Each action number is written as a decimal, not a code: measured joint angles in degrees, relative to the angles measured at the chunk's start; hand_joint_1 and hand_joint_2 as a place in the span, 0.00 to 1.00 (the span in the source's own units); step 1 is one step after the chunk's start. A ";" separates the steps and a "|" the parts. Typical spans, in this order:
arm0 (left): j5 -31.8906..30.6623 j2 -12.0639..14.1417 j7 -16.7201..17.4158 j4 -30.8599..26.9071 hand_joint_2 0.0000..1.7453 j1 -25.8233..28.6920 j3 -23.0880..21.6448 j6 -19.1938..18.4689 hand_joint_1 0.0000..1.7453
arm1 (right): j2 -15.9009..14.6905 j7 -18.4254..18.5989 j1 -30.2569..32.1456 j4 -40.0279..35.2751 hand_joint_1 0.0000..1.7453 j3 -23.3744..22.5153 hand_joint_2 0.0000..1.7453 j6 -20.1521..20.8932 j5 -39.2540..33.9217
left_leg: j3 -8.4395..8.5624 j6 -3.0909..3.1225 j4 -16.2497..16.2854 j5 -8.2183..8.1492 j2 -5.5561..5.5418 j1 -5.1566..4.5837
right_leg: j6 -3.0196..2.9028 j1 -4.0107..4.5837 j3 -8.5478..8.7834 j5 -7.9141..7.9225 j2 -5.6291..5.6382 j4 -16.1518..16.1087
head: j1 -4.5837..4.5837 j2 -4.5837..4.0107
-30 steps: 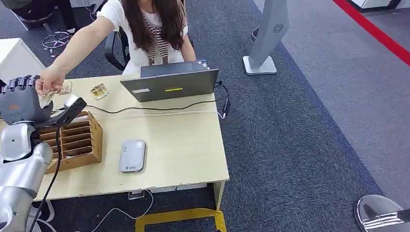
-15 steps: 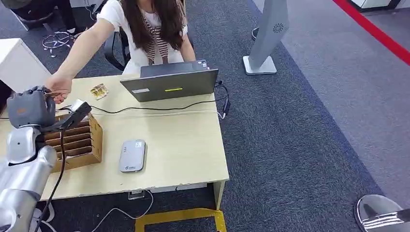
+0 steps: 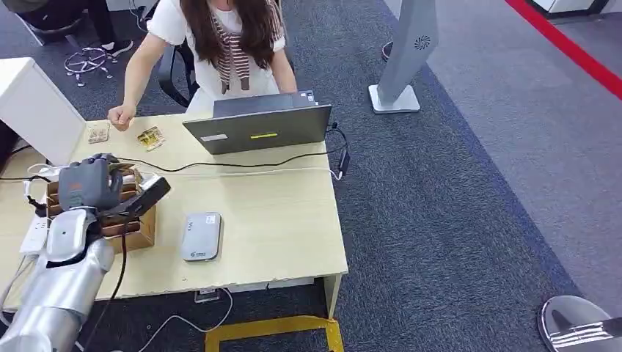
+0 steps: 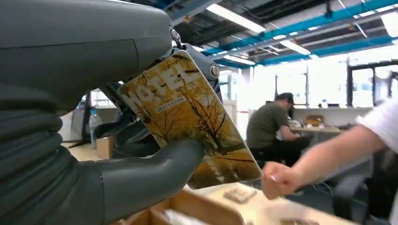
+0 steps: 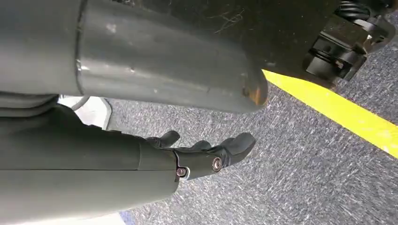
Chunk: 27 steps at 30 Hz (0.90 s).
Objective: Pass the card to the sensor for recognition and then transmit it.
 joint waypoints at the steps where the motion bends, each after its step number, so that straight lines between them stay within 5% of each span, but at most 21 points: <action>1: 0.00 -0.44 0.09 -0.65 1.00 0.65 -0.81 -0.60 1.00 | 0.00 -0.04 0.06 0.00 0.00 0.00 0.00 0.00 -0.02 | 0.00 0.01 0.00 -0.01 0.01 0.00 | 0.00 0.00 0.00 0.00 0.00 0.00 | 0.00 0.00; 13: 1.62 -3.19 3.22 -8.64 1.00 5.31 -11.29 -12.05 1.00 | 0.00 -0.68 0.54 0.04 0.00 0.00 0.00 0.09 -1.25 | -0.01 0.02 0.00 -0.01 0.01 0.00 | 0.00 0.00 -0.02 0.00 0.00 0.00 | 0.00 0.00; 27: 5.44 -3.00 5.38 -9.58 1.00 6.13 -17.38 -21.53 1.00 | 0.00 -0.11 0.81 0.11 0.00 0.00 0.00 -0.02 -1.92 | -0.02 0.02 0.00 -0.01 0.01 0.00 | 0.00 0.00 -0.03 -0.01 0.00 0.00 | 0.00 0.00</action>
